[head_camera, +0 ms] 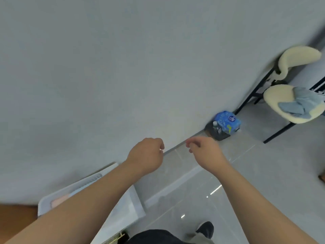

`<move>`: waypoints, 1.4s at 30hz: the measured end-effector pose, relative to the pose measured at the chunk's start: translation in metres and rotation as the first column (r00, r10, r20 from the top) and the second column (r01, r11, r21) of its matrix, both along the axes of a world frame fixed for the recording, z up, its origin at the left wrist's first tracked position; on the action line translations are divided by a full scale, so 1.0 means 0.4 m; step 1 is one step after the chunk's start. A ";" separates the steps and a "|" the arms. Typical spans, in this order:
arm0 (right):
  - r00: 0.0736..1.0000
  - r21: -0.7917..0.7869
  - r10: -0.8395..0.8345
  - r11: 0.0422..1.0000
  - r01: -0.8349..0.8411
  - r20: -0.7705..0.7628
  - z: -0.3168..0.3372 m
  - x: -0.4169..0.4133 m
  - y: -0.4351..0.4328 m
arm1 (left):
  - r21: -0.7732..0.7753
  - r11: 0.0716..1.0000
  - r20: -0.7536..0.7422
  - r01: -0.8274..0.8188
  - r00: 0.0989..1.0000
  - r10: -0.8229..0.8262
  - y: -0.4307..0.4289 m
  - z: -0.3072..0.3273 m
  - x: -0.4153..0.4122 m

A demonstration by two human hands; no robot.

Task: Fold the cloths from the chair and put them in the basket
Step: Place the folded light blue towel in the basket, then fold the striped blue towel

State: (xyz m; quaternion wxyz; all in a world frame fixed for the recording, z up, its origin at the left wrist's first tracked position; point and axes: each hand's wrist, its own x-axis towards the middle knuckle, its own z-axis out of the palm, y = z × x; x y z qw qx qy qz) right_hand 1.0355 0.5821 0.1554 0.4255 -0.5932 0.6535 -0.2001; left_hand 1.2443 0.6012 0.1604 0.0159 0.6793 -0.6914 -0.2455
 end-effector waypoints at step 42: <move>0.961 0.099 0.180 0.982 -0.162 -0.211 0.010 -2.455 -1.251 | 0.084 0.987 -0.289 -0.140 0.944 0.158 -1.220 -0.047 -2.413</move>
